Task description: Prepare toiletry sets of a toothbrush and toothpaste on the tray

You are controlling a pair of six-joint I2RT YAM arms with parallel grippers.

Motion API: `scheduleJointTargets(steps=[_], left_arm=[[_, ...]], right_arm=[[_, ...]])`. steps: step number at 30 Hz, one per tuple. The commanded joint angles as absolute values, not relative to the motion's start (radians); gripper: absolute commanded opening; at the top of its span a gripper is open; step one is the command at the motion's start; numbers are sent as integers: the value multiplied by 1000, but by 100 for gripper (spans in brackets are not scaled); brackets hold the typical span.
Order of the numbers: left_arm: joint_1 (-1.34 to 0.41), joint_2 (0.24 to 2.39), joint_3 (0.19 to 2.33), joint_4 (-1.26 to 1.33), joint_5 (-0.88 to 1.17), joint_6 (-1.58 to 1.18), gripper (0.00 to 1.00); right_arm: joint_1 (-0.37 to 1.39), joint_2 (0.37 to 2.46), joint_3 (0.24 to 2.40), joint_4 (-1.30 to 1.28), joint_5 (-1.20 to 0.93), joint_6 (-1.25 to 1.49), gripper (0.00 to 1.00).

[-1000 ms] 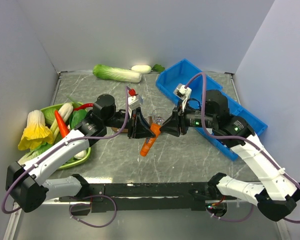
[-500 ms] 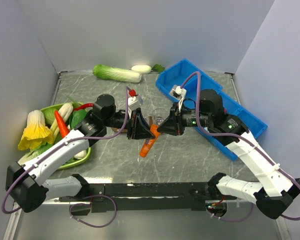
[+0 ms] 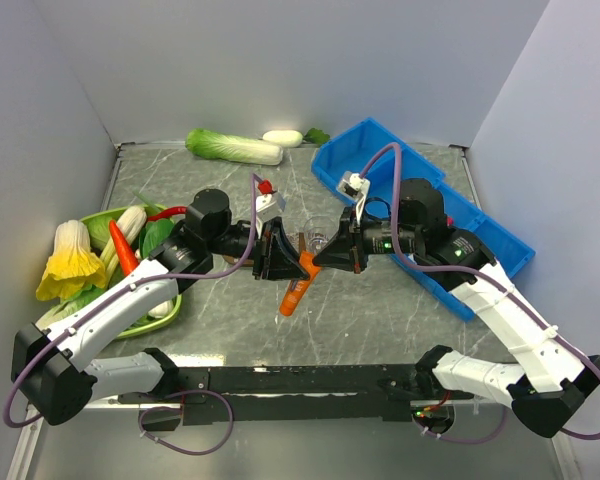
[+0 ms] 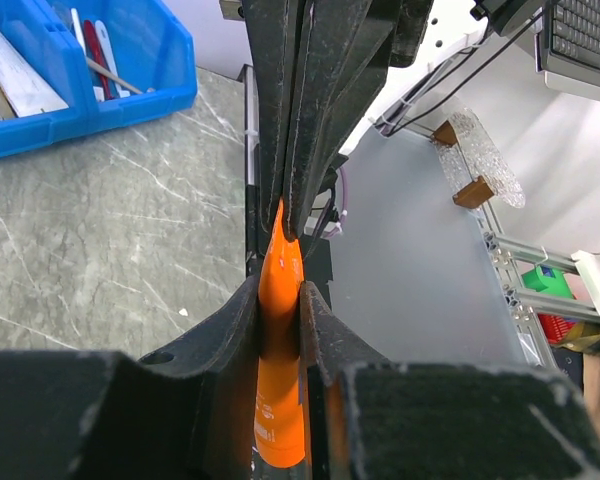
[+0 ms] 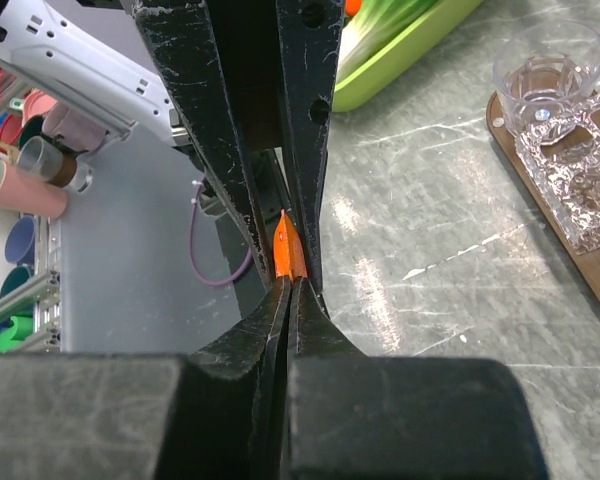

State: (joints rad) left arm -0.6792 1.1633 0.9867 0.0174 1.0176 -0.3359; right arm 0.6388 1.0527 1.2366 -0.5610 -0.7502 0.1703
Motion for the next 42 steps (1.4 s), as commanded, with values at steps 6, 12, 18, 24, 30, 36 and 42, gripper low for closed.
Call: scheduleJointTargets(steps=[6, 12, 18, 24, 30, 36, 42], left_arm=[[-672, 1151, 1003, 58, 979, -325, 60], [-586, 1091, 999, 40, 873, -318, 91], [-473, 941, 954, 17, 528, -318, 99], [-358, 870, 916, -116, 78, -368, 97], [-307, 894, 914, -235, -93, -353, 97], [-307, 903, 916, -232, -71, -333, 97], [-307, 931, 920, -244, -94, -319, 97]], right_arm=[[643, 1019, 1221, -494, -689, 187, 0], [644, 963, 1250, -550, -494, 172, 0], [701, 902, 1266, -554, -266, 143, 0], [784, 936, 1256, -488, 6, 126, 0], [807, 1060, 1261, -353, 106, 77, 0], [808, 1222, 1313, -236, 57, 9, 0], [782, 1373, 1407, -223, 31, -83, 0]])
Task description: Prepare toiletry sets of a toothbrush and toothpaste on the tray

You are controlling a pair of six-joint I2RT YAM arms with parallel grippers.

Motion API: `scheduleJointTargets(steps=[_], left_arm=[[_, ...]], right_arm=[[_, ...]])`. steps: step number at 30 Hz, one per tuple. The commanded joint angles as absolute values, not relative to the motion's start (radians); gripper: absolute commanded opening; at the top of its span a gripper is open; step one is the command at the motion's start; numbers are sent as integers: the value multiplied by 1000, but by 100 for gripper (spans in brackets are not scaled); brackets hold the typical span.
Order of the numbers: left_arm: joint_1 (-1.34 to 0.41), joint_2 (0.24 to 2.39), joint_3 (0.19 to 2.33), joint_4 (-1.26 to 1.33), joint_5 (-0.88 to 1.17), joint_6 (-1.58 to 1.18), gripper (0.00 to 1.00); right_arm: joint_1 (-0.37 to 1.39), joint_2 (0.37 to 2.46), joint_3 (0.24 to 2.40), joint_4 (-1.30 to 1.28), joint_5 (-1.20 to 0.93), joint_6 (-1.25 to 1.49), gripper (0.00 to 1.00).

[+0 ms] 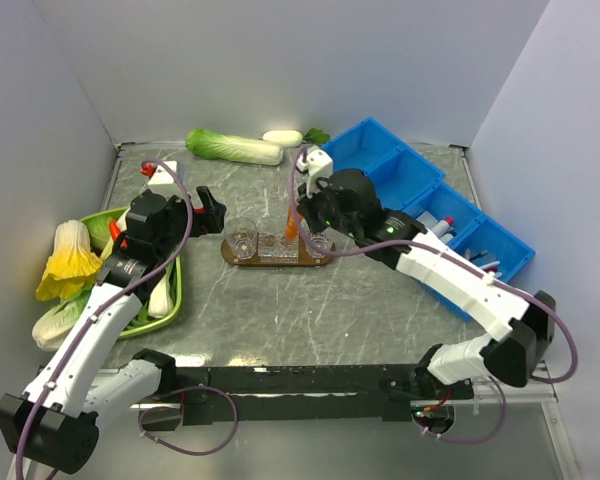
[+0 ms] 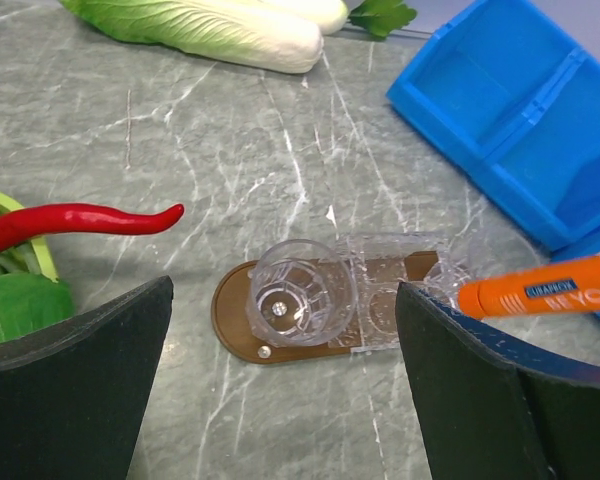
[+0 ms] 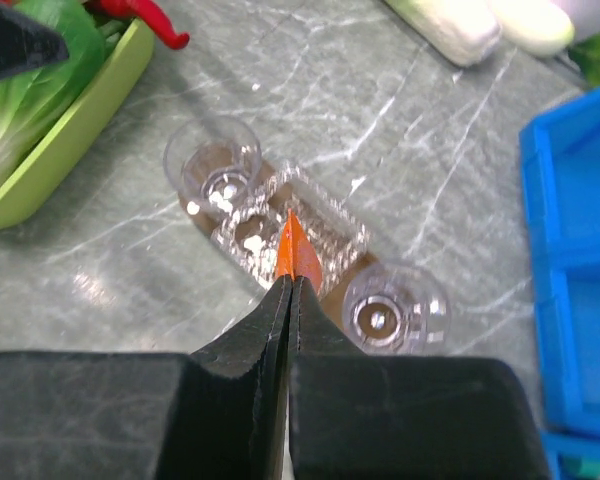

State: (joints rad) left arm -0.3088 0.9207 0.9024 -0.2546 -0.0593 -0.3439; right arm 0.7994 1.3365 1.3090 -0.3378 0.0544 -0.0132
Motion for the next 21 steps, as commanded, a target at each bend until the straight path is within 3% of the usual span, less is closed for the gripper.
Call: scheduleJointTargets(steps=[1, 21], left_arm=[[-307, 936, 922, -245, -94, -318, 97], [-307, 963, 927, -238, -81, -313, 97]], right_arm=[[775, 1394, 1417, -219, 17, -89, 0], [723, 1543, 1486, -222, -68, -117, 0]])
